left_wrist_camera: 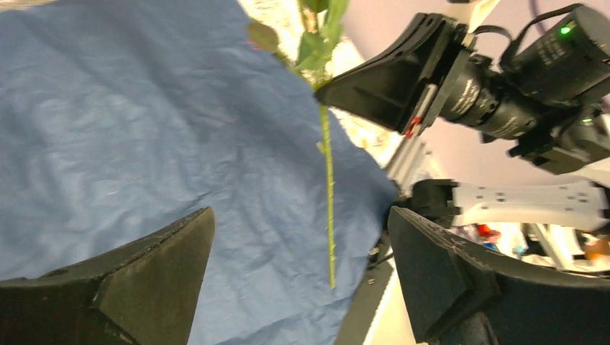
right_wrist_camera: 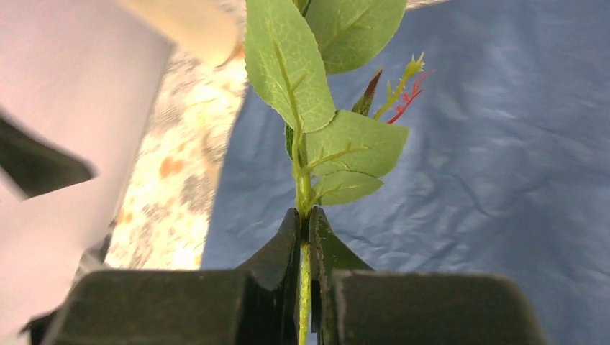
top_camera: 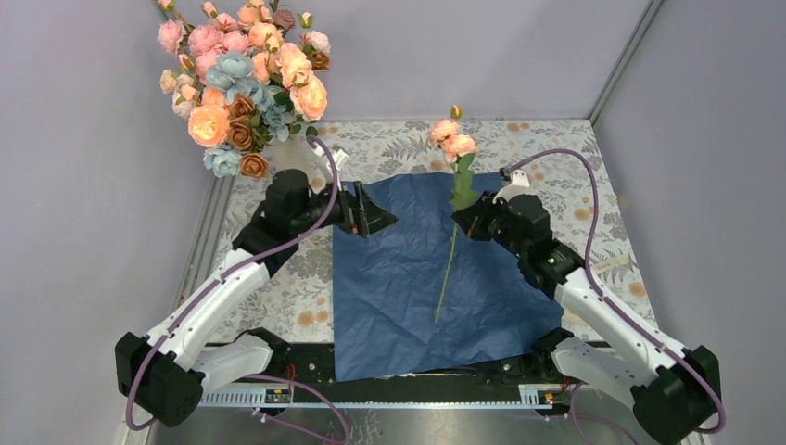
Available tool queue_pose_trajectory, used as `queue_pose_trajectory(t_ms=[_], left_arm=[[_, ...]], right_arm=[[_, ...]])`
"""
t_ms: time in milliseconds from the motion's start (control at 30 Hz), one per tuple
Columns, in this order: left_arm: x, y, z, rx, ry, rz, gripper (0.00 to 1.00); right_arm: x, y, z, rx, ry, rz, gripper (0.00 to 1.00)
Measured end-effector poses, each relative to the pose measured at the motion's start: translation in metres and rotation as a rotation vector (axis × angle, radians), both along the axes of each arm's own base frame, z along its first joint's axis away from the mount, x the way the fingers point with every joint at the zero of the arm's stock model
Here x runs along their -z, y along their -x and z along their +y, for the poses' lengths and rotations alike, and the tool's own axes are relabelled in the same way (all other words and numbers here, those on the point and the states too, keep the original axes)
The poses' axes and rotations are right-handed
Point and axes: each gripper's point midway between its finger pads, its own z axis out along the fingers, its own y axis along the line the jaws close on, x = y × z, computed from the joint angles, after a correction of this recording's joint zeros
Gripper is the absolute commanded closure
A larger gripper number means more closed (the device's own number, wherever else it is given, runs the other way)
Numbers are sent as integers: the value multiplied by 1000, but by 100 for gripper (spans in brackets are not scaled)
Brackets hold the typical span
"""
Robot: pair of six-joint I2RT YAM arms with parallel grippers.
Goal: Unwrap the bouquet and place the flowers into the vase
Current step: Pick up the fake flower from the wrapping paper.
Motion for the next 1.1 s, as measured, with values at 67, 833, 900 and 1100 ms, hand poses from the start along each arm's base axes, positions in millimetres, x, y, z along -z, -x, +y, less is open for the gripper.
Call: queue_pose_trajectory(t_ms=[67, 833, 900, 1100], left_arm=[[-6, 12, -15, 28, 51, 0, 4], [-48, 24, -67, -40, 332, 40, 32], [-46, 22, -66, -53, 325, 44, 37], [-43, 21, -63, -70, 312, 53, 41]], right_arm=[[-17, 15, 14, -100, -36, -47, 100], [-90, 94, 99, -596, -227, -234, 100], [-90, 94, 99, -597, -226, -233, 100], [-90, 94, 99, -597, -223, -235, 100]])
